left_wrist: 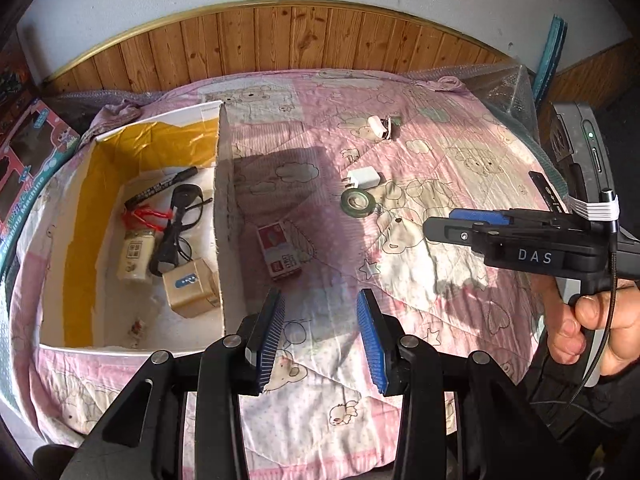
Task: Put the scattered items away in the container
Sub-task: 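Grasp the green tape roll with right gripper while left gripper grasps the staples box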
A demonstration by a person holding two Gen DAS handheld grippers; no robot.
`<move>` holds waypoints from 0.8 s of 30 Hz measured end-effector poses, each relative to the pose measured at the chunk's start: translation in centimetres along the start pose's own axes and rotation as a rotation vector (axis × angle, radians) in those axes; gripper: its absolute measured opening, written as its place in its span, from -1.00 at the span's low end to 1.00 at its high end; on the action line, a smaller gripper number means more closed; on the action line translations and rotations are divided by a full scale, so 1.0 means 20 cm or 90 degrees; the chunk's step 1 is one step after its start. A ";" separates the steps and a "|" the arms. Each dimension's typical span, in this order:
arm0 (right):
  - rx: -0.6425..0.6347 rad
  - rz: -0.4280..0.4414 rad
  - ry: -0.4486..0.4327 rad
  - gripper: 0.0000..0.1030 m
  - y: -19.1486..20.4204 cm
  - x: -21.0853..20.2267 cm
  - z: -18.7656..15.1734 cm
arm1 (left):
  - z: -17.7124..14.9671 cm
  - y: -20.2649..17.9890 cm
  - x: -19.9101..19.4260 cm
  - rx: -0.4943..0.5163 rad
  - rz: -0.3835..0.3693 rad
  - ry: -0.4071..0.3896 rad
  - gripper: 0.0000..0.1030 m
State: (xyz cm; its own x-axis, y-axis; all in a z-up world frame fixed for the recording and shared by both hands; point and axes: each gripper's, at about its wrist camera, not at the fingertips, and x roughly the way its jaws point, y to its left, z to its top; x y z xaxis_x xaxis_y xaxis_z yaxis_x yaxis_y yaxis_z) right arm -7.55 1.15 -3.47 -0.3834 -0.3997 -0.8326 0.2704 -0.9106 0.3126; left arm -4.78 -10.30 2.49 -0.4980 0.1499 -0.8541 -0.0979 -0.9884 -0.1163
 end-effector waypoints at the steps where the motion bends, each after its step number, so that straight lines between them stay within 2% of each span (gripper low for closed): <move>1: -0.005 -0.013 0.003 0.06 -0.01 0.05 0.03 | 0.01 -0.01 0.04 -0.011 0.001 0.000 -0.14; 3: -0.015 -0.029 0.015 0.06 -0.02 0.15 0.08 | 0.04 -0.01 0.13 -0.032 -0.003 0.004 -0.11; 10: -0.065 -0.056 0.046 0.06 -0.04 0.51 0.22 | 0.13 0.03 0.44 -0.088 0.026 0.023 -0.08; 13: -0.099 -0.084 0.057 0.07 -0.04 0.64 0.24 | 0.13 0.06 0.58 -0.100 0.060 0.039 -0.04; 17: -0.137 -0.124 0.033 0.10 -0.03 0.71 0.26 | 0.11 0.11 0.75 -0.108 0.113 0.058 -0.03; 18: -0.140 -0.132 0.036 0.06 -0.04 0.72 0.26 | 0.10 0.11 0.79 -0.110 0.119 0.060 -0.03; 19: -0.137 -0.138 0.042 -0.08 -0.06 0.73 0.26 | 0.10 0.10 0.81 -0.096 0.143 0.035 -0.02; 21: -0.110 -0.129 0.046 -0.40 -0.12 0.71 0.27 | 0.10 0.07 0.84 -0.068 0.169 0.016 0.04; 22: -0.089 -0.123 0.051 -0.71 -0.16 0.70 0.28 | 0.10 0.07 0.84 -0.060 0.172 0.004 -0.01; 23: -0.060 -0.106 0.057 -0.78 -0.20 0.69 0.29 | 0.11 0.07 0.83 -0.063 0.164 -0.008 -0.15; 24: -0.024 -0.079 0.063 -0.78 -0.25 0.67 0.30 | 0.11 0.09 0.81 -0.069 0.147 -0.020 -0.51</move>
State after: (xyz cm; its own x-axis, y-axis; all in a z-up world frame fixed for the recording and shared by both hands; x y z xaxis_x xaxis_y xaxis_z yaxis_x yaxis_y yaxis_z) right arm -19.33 -0.33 -13.41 -0.3276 -0.2708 -0.9052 0.2600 -0.9469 0.1892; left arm -14.94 -9.49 -10.50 -0.5227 -0.0809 -0.8487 0.1142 -0.9932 0.0244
